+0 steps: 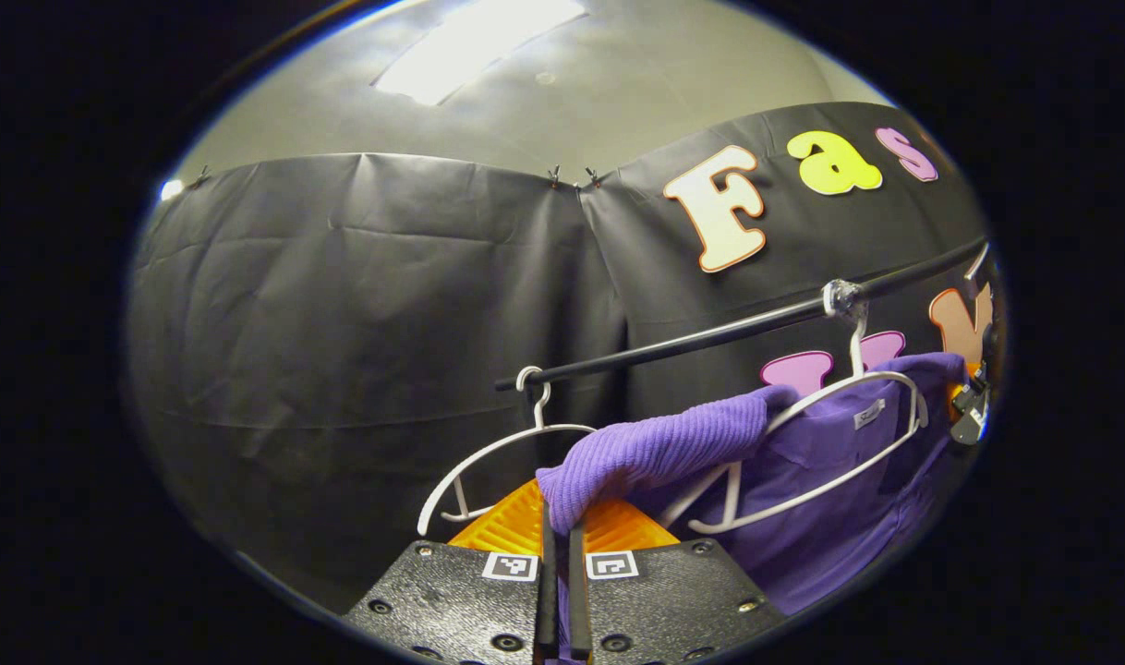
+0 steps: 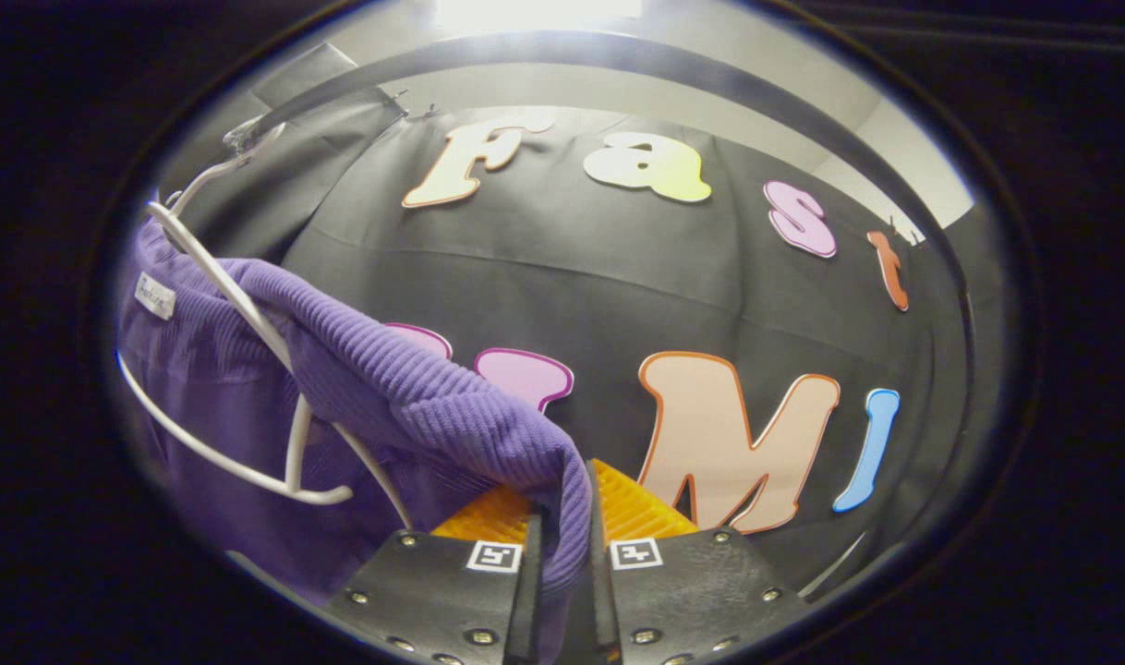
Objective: Grasp the clothes on the hanger with both hands and then place them into the laundry hamper below.
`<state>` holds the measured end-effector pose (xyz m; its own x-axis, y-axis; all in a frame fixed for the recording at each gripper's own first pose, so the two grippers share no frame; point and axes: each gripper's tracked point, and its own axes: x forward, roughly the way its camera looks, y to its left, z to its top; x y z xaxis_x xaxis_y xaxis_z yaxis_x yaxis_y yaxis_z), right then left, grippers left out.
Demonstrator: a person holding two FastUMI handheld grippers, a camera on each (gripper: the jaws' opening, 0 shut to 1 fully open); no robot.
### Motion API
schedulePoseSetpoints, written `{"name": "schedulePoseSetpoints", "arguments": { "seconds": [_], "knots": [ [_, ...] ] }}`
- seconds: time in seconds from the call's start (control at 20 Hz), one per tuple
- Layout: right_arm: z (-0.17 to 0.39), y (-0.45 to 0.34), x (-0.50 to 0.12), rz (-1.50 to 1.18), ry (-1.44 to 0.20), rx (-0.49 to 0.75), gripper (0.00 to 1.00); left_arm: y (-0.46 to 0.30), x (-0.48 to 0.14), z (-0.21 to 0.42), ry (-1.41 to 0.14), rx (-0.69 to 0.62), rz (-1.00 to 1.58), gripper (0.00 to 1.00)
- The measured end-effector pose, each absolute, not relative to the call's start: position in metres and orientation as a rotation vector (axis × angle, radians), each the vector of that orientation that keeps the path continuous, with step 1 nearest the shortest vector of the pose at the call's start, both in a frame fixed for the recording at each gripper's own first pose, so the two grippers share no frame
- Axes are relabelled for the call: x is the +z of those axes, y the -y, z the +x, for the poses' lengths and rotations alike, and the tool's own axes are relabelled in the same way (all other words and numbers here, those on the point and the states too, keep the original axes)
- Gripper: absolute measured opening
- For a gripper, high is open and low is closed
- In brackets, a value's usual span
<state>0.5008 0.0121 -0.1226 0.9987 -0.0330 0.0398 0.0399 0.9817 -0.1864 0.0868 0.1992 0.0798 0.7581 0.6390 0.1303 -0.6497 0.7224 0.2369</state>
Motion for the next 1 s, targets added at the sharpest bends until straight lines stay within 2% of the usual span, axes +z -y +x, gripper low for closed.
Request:
{"name": "schedulePoseSetpoints", "arguments": {
  "seconds": [0.15,0.45,0.8,1.0],
  "knots": [
    [0.514,-0.013,-0.126,-0.172,0.033,-0.036,0.21,-0.219,0.070,0.102,0.041,0.697,0.291,0.05],
    [0.526,-0.015,-0.164,-0.152,-0.041,-0.028,0.19,-0.239,0.003,0.123,-0.080,0.661,0.251,0.06],
    [0.498,-0.008,-0.229,-0.171,-0.177,-0.015,0.21,-0.226,-0.055,0.115,-0.175,0.646,0.269,0.05],
    [0.468,-0.025,-0.245,-0.195,-0.206,0.067,0.21,-0.207,-0.079,0.113,-0.227,0.605,0.280,0.06]
  ]
}}
